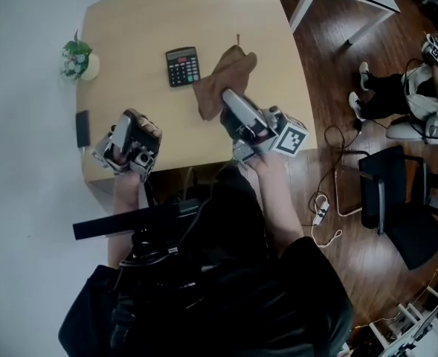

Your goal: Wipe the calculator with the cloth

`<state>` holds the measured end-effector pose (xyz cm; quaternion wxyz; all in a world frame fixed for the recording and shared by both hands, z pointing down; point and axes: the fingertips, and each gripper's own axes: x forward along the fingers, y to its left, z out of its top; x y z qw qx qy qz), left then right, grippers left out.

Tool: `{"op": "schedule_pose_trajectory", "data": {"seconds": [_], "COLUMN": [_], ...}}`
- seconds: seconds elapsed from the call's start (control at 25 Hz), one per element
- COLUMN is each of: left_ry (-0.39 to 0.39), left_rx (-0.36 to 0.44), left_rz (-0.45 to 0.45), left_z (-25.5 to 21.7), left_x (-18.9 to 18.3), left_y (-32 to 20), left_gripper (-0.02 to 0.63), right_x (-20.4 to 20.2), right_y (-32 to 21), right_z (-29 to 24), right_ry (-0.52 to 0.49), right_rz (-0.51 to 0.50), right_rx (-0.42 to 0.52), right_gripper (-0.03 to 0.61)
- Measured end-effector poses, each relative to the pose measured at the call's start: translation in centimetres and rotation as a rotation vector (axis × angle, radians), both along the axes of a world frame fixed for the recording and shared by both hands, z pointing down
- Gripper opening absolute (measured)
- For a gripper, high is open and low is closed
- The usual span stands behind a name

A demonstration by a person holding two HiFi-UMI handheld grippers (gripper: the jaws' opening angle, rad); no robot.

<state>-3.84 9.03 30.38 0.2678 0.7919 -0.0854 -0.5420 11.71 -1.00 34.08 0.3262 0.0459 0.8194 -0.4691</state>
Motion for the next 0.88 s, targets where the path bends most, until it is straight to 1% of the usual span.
{"op": "schedule_pose_trajectory", "data": {"seconds": [0.12,0.2,0.36,0.48,0.56,0.6,0.76,0.88], "left_ry": [-0.072,-0.086,-0.039,0.017,0.045,0.046,-0.031,-0.065], "left_rx": [-0.014,-0.02,-0.028,-0.025,-0.042,-0.058,-0.121,-0.142], "left_rz": [0.015,0.025,0.034,0.045,0.052,0.054,0.04,0.011], "left_z": [-1.1,-0.4,1.1,1.6,2.3,2.7,3.4,3.3], "left_x": [1.1,0.8,0.1,0.4,1.0,1.3,1.9,1.4], "left_y": [3.2,5.0,8.3,10.6,12.1,12.6,13.4,13.9], "left_gripper": [-0.002,-0.002,-0.002,-0.002,-0.002,-0.002,-0.002,-0.002], "right_x": [0.0,-0.7,-1.8,-1.3,-0.7,-0.7,-2.1,-3.7], "right_y": [3.8,6.3,12.1,15.9,17.9,18.6,19.3,19.5], "right_z": [-0.6,-0.2,-0.1,0.3,0.9,1.0,-0.3,-1.2], "right_ry": [0.062,0.111,0.172,0.214,0.263,0.284,0.313,0.314], "right_rz": [0.047,0.07,0.095,0.127,0.135,0.137,0.133,0.101], "right_rx": [0.021,0.032,0.015,-0.006,-0.025,-0.025,0.02,0.05], "right_gripper": [0.048,0.048,0.046,0.046,0.046,0.046,0.046,0.044]}}
